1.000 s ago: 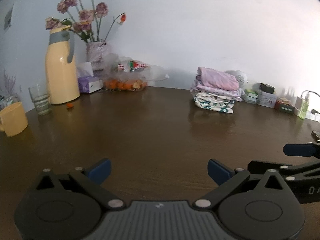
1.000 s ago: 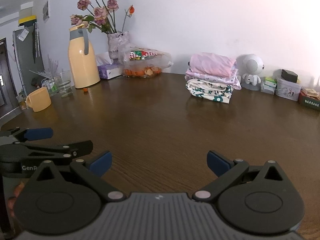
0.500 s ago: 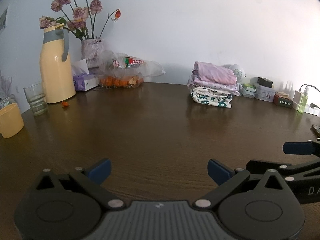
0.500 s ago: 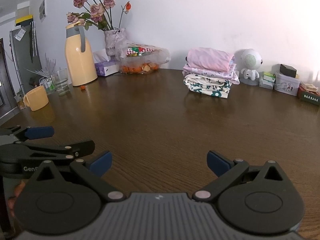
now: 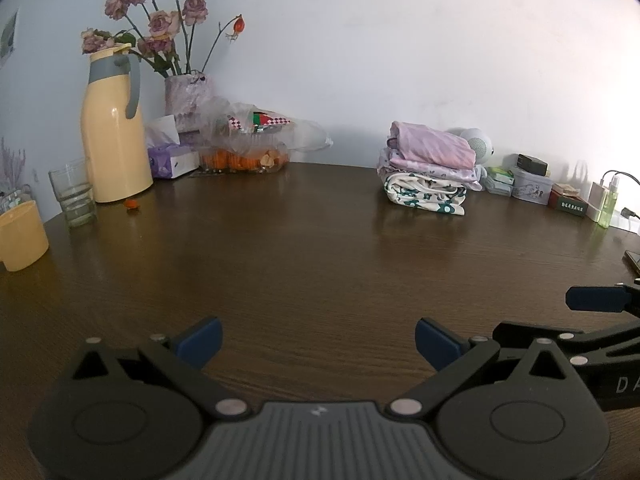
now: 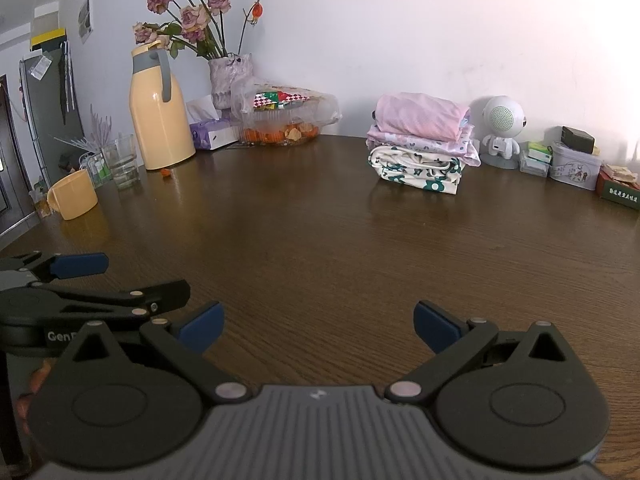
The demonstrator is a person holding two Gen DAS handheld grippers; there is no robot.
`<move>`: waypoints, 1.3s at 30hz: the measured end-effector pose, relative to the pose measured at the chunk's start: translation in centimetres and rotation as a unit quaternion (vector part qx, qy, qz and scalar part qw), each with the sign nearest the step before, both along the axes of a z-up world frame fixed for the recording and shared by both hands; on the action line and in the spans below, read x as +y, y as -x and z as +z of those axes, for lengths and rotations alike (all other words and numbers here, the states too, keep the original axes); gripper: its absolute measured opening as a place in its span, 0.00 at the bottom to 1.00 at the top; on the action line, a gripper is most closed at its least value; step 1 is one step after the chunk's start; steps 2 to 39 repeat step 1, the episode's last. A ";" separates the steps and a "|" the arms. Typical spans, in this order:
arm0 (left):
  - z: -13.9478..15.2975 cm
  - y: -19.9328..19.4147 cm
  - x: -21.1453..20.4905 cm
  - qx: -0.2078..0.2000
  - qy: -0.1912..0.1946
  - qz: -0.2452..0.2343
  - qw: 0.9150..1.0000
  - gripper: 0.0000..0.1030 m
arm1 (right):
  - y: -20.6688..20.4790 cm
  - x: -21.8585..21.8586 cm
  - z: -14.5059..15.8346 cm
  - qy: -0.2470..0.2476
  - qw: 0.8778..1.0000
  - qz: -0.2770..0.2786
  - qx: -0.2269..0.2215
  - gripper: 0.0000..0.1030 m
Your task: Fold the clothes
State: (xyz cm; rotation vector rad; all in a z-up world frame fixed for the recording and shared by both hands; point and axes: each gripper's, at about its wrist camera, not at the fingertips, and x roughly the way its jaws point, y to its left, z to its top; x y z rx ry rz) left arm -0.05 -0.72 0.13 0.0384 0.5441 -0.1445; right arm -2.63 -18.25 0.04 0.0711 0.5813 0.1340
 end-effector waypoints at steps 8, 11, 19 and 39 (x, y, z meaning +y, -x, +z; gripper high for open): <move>0.0 0.0 0.0 -0.001 -0.001 0.000 1.000 1.00 | 0.0 0.0 0.0 0.000 1.000 0.000 0.000 1.00; 0.0 0.0 0.0 -0.001 -0.001 0.000 1.000 1.00 | 0.0 0.0 0.0 0.000 1.000 0.000 0.000 1.00; 0.0 0.0 0.0 -0.001 -0.001 0.000 1.000 1.00 | 0.0 0.0 0.0 0.000 1.000 0.000 0.000 1.00; 0.0 0.0 0.0 -0.001 -0.001 0.000 1.000 1.00 | 0.0 0.0 0.0 0.000 1.000 0.000 0.000 1.00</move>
